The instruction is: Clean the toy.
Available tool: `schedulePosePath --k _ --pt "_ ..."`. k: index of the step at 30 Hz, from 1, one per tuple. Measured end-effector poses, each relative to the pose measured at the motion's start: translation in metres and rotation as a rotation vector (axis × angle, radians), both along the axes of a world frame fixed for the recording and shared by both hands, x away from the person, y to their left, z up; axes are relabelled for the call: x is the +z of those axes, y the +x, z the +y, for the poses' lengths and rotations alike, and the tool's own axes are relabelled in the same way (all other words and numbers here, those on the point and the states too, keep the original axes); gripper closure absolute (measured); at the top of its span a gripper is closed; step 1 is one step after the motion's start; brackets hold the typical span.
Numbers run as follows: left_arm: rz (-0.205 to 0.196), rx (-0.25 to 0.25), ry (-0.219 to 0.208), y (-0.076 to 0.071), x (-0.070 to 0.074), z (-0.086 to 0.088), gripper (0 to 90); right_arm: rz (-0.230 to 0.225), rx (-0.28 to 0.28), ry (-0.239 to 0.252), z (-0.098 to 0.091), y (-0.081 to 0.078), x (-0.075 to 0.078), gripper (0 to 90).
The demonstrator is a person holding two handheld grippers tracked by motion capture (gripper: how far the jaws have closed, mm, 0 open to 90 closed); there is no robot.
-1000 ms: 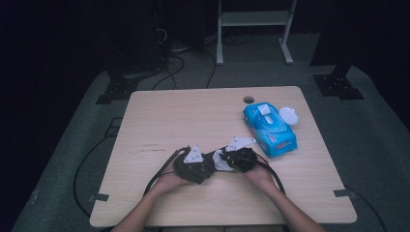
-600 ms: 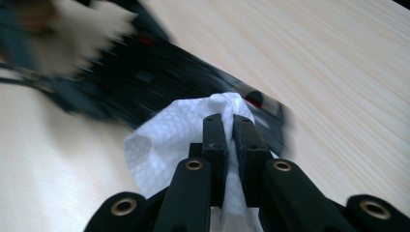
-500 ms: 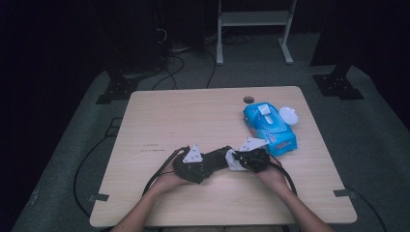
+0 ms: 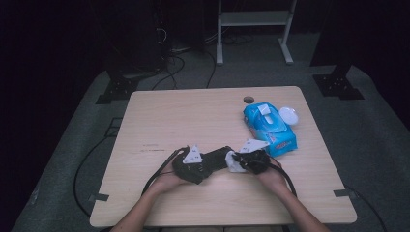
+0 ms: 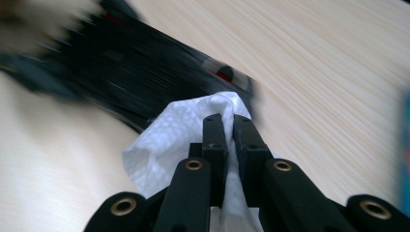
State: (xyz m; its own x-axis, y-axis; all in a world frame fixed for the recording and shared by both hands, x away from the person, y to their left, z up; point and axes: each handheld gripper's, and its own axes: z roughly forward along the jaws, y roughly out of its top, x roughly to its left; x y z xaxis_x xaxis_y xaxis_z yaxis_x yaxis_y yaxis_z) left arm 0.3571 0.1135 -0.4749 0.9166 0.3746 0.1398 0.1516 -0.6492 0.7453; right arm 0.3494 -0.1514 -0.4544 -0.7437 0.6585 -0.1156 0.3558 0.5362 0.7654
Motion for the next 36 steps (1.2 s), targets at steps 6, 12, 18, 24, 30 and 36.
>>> schedulePosePath --k 6,12,18,24,30,36 --pt "0.004 0.002 0.014 0.001 -0.002 0.0 24.8 0.021 -0.017 0.025 -0.002 0.0 0.0 84.4" --pt "0.001 0.003 0.009 0.001 -0.002 0.001 24.8 0.001 0.073 0.043 0.016 -0.01 0.003 84.4" --pt "-0.001 0.001 0.0 0.0 0.0 0.0 24.8 0.04 -0.015 0.037 -0.002 0.002 -0.003 84.4" --pt "0.007 -0.002 0.01 0.001 -0.002 -0.001 24.8 0.045 0.085 0.105 0.018 -0.009 0.004 84.4" --pt "-0.005 -0.007 0.004 0.0 0.0 -0.002 24.8 0.035 0.083 0.059 0.024 -0.007 0.002 84.4" --pt "-0.003 -0.01 0.001 0.0 0.0 -0.001 24.8 0.078 -0.039 0.069 -0.001 0.012 0.001 84.4"
